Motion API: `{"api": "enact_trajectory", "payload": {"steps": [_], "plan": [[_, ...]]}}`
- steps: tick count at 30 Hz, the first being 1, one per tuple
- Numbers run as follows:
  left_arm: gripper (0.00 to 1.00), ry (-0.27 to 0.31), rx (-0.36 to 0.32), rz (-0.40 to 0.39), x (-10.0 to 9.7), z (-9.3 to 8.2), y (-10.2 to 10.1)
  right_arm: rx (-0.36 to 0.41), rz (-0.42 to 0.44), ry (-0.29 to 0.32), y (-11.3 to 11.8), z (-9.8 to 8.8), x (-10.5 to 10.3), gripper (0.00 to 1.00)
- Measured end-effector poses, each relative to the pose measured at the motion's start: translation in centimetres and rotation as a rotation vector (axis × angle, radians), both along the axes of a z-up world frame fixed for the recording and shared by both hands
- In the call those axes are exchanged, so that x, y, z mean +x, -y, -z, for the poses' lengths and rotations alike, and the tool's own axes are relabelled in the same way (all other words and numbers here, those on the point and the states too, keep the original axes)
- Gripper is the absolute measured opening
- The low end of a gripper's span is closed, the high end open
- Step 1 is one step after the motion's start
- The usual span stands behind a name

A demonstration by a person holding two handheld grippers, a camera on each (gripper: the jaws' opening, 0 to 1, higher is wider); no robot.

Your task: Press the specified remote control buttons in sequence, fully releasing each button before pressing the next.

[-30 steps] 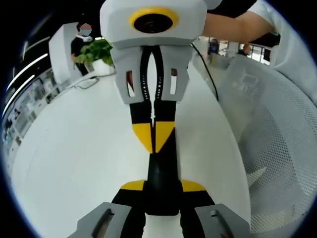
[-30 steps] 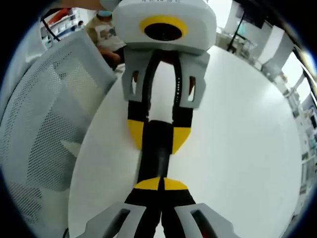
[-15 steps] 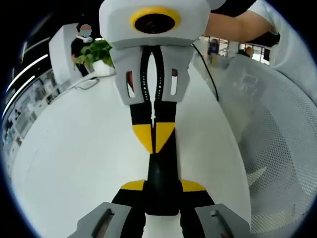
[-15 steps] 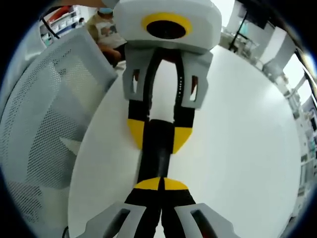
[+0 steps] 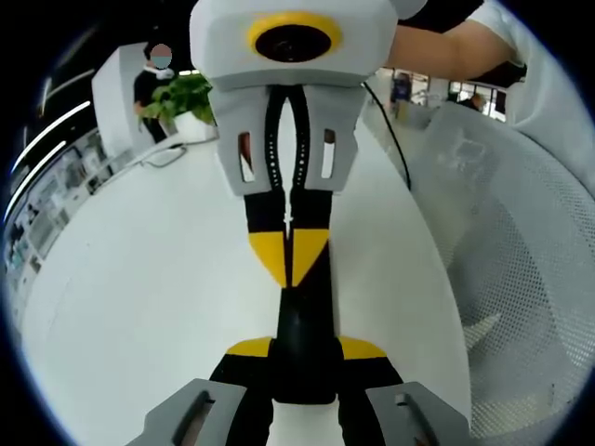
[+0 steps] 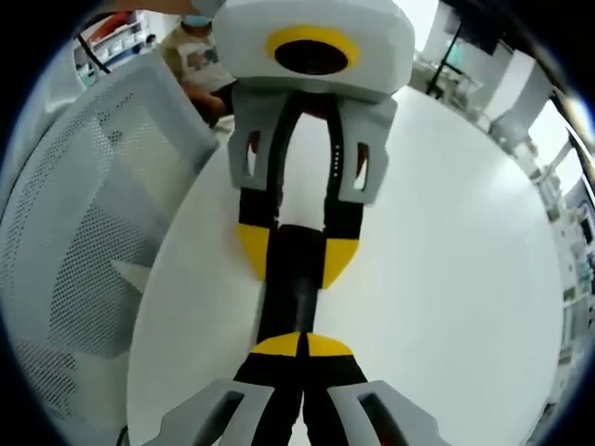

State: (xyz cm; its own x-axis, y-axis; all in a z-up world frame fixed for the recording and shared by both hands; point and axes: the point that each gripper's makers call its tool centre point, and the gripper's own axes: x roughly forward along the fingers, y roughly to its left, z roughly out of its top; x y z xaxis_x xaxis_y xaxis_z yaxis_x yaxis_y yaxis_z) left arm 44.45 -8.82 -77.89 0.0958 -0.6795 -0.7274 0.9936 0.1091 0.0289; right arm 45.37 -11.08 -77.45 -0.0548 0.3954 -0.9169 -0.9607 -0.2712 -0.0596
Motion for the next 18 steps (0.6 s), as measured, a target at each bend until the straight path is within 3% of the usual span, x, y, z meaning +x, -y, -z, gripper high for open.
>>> {"api": "enact_trajectory", "payload": {"steps": [8, 18], "plan": [[0.24, -0.002, -0.002, 0.001, 0.0, 0.0, 0.0, 0.012, -0.011, 0.033, 0.0, -0.1, 0.0, 0.0], [0.24, 0.001, 0.008, 0.004, -0.1, -0.1, 0.1, 0.047, 0.026, 0.031, 0.2, -1.1, 0.2, 0.0]]}}
